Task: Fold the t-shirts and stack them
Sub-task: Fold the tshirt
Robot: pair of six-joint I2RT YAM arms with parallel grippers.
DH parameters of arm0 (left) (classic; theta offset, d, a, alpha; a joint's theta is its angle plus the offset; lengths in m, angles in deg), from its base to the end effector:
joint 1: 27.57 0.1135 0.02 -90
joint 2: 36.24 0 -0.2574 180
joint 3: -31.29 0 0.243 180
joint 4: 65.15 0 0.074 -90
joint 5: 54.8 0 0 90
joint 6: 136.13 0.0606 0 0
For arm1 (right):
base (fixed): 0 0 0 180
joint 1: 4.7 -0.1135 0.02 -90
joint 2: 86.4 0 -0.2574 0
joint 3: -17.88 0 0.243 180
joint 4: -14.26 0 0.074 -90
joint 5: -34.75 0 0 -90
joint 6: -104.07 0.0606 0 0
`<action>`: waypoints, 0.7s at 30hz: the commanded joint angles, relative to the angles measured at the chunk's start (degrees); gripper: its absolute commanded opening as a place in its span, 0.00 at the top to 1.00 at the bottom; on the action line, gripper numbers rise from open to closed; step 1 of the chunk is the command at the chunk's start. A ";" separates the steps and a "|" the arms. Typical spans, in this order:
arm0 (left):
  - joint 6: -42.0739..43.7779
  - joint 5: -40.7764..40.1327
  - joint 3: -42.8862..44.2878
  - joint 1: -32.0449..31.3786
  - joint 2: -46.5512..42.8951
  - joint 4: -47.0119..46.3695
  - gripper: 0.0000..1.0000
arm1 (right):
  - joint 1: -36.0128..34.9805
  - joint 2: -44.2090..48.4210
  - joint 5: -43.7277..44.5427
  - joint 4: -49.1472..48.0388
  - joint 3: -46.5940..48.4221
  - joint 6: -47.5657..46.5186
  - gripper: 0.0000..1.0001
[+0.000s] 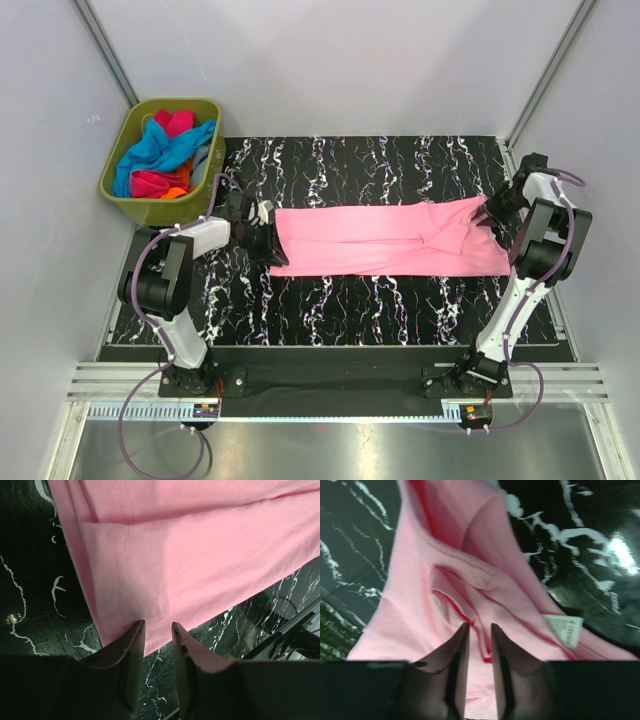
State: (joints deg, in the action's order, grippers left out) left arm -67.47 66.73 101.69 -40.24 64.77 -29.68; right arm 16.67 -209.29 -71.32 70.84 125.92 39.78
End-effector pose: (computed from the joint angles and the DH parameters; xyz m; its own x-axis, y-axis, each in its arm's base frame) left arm 0.3143 -0.1031 0.1276 -0.9740 -0.0990 -0.2037 0.0423 0.8042 -0.5928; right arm 0.4129 -0.1435 0.1420 -0.6791 0.7134 -0.1731 0.6245 0.6854 0.3746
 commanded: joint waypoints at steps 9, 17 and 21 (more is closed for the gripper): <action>1.57 -0.68 5.42 0.27 -5.30 2.74 0.63 | -0.01 11.26 12.74 13.88 3.31 -2.16 0.48; 0.95 2.13 7.98 0.27 -3.36 3.18 0.63 | -0.18 10.83 -9.05 6.24 -6.10 -3.30 0.43; 0.78 1.96 5.35 0.18 -4.42 3.18 0.63 | -0.36 15.13 -10.29 2.72 -13.91 -4.53 0.44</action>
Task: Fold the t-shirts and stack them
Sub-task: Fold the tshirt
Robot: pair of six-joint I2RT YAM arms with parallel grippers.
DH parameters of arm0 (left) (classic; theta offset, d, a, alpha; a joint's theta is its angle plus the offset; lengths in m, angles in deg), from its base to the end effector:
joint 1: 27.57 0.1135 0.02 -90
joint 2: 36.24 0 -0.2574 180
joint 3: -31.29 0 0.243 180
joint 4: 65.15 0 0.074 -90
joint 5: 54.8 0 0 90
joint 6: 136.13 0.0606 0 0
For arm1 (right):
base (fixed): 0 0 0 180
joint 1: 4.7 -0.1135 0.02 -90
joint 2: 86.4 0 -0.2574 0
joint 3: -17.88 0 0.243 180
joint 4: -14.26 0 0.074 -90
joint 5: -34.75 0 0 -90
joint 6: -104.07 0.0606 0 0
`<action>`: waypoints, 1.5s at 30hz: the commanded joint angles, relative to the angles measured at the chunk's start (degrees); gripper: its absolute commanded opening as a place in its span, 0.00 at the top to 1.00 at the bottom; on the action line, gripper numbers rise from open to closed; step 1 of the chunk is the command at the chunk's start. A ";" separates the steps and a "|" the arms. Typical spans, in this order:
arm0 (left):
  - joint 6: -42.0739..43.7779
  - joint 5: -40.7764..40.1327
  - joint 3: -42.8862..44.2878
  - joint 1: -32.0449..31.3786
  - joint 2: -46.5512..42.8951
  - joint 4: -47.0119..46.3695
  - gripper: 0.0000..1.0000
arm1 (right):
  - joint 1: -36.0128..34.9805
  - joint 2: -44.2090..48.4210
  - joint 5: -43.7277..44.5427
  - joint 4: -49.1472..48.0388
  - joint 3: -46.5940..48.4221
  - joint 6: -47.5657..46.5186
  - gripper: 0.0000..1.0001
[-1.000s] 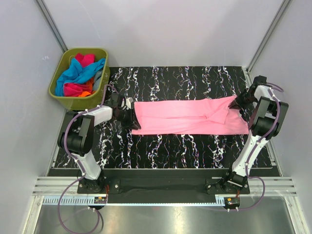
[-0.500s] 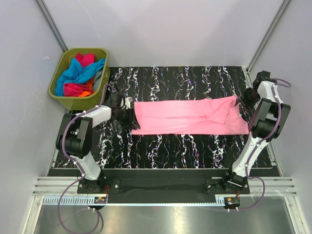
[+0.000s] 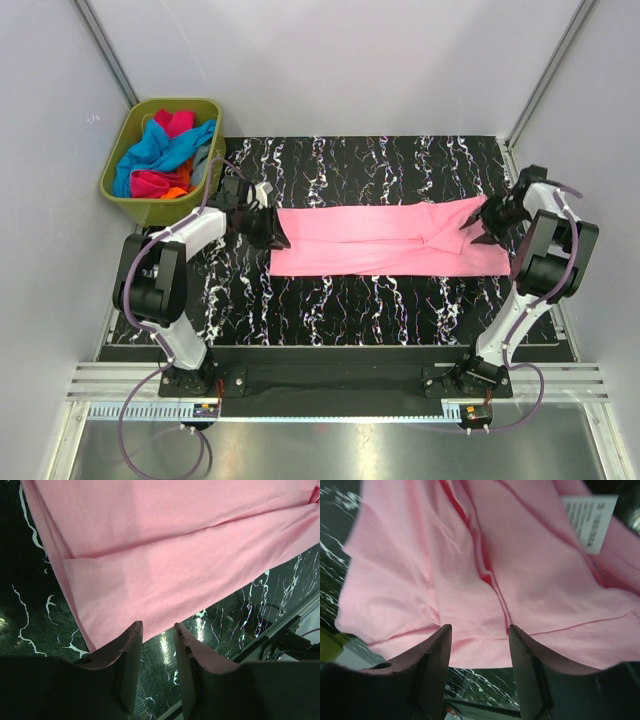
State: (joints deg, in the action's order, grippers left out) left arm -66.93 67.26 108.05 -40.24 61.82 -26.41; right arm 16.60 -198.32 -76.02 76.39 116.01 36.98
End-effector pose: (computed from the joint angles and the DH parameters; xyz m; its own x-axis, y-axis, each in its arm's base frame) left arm 0.3296 -0.1071 0.1715 -0.9480 -0.0953 -0.3035 0.1154 0.7861 -0.6072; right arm 0.3655 -0.1194 0.1676 -0.7315 0.6759 -0.0902 0.5906 0.6941 0.4115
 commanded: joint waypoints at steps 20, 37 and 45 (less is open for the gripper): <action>0.58 0.73 -3.39 0.19 -2.26 -0.28 0.63 | -0.29 4.17 -5.24 -9.51 -12.56 -0.07 0.60; 0.85 -0.15 -4.36 0.19 -1.73 -0.45 0.63 | -2.66 2.67 -8.93 -9.95 -7.64 3.79 1.00; 0.76 -0.06 -4.01 0.19 -1.29 -0.36 0.63 | -6.27 -1.28 -10.07 -9.95 -1.84 6.35 1.00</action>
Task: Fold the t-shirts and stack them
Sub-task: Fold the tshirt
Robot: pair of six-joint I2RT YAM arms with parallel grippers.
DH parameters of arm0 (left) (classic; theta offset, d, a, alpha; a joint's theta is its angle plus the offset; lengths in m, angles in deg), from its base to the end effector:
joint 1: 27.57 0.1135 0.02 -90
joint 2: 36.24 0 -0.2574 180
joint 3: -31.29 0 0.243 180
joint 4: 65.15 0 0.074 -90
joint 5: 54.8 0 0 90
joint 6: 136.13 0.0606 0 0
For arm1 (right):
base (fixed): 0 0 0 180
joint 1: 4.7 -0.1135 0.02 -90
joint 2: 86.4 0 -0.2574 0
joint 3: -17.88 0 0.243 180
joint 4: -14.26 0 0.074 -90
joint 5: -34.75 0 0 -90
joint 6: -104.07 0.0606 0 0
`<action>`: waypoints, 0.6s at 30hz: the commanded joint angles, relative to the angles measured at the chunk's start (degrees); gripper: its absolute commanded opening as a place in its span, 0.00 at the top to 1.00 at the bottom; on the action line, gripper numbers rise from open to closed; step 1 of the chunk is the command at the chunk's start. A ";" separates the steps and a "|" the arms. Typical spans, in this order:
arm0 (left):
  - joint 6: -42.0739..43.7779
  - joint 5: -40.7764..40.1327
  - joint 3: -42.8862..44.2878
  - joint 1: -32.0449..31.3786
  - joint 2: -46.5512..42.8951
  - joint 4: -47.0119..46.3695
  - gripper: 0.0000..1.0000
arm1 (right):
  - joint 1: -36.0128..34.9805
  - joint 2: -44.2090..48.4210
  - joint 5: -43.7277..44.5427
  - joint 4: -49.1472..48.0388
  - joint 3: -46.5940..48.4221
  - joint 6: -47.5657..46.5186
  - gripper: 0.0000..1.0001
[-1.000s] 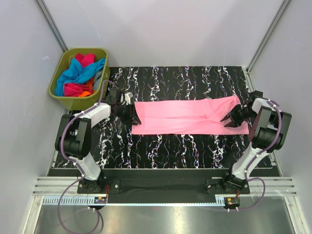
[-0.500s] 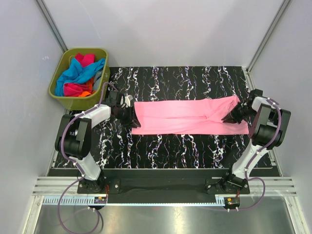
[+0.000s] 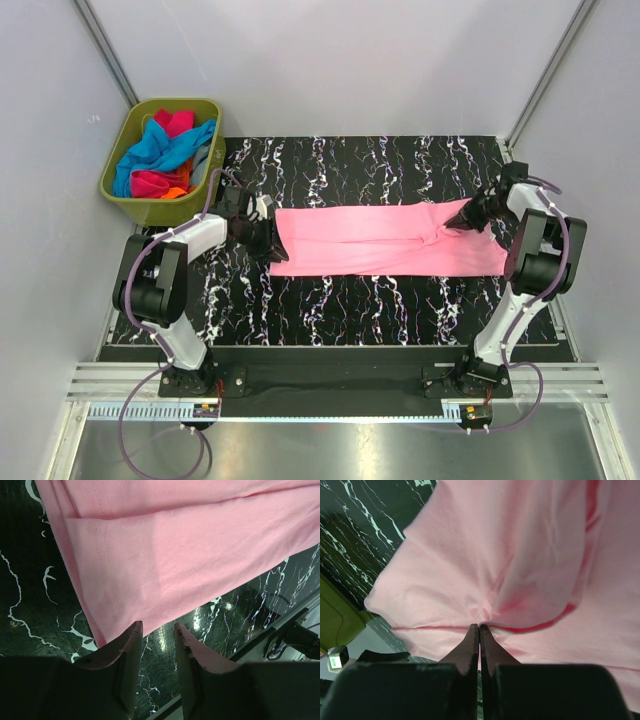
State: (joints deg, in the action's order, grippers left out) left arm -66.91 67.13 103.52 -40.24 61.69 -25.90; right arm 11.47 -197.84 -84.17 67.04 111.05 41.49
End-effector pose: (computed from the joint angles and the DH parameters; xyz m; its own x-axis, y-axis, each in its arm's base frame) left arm 0.3126 -0.1031 0.1494 -0.9699 -0.0906 -0.2259 0.0647 0.7987 -0.5982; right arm 0.3790 -0.0794 0.1568 -0.7635 0.6411 -0.0776 0.5008 0.6637 0.5555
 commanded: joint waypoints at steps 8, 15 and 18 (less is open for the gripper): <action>0.91 -0.54 -0.28 0.19 -1.43 -0.87 0.63 | -2.27 -6.60 -2.54 -0.07 9.10 1.85 1.00; 0.65 -0.72 -0.36 0.19 -1.43 -0.78 0.63 | -4.12 -9.67 -3.15 1.16 13.15 1.58 1.00; 0.56 -0.90 -0.36 0.19 -1.16 -0.87 0.63 | -5.00 -11.17 -3.42 1.69 14.99 1.50 1.00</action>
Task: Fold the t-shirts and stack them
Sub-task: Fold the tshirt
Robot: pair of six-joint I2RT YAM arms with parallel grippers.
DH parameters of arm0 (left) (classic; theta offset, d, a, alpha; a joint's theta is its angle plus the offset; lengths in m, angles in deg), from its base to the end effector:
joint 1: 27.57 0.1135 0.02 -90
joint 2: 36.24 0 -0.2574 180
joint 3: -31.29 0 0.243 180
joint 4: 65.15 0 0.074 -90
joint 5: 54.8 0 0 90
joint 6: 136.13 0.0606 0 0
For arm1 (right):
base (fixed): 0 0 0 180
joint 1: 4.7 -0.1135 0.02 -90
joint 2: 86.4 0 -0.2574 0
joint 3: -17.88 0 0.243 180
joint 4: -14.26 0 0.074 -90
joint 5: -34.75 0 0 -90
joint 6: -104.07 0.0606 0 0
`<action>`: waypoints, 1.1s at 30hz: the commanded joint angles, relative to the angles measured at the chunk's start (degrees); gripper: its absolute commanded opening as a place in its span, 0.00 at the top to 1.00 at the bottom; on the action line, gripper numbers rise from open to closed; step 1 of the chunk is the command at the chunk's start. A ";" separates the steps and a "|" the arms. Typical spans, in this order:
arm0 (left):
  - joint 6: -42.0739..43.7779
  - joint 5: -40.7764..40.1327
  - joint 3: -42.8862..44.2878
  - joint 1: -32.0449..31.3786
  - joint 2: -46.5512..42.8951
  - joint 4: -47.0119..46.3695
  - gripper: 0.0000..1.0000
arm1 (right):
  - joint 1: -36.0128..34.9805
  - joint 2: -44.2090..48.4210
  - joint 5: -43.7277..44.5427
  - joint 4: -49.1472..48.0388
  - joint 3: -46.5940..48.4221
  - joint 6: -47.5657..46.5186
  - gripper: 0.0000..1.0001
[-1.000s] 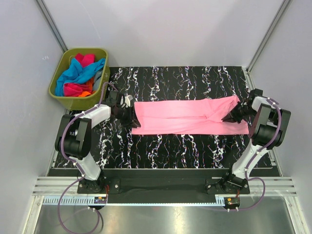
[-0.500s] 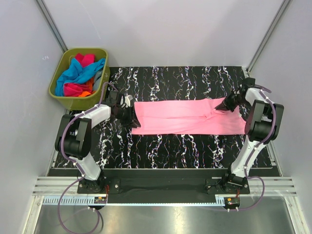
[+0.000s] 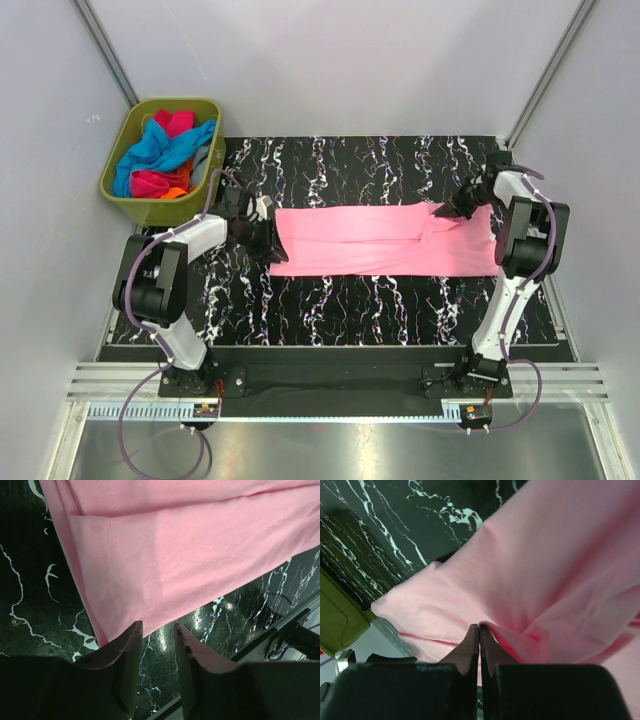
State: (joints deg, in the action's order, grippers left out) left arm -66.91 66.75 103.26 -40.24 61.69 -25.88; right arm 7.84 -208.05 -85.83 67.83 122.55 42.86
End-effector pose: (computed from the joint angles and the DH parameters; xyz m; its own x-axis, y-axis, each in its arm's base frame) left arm 0.3117 -0.1026 0.1480 -0.9705 -0.0917 -0.2232 0.0604 0.8030 -0.5928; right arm 0.4259 -0.0632 0.1427 -0.7963 0.6019 -0.0608 0.4622 0.6701 0.5808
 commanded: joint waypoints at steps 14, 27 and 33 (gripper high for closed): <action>0.39 -0.88 -0.37 0.19 -0.81 -0.89 0.64 | -2.16 -7.99 -2.45 5.03 11.75 -3.22 0.99; 0.38 -1.05 -2.03 0.01 -1.87 -0.98 0.66 | -3.30 -10.89 -7.82 6.00 15.80 -5.94 0.83; 0.12 -1.49 -1.95 -0.52 -2.22 -1.24 0.68 | -5.06 -10.72 -9.49 7.58 17.65 -5.95 0.69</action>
State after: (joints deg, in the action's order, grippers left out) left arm -66.93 66.25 101.21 -40.44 61.67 -25.88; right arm 4.32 -218.74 -92.50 73.97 137.00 37.79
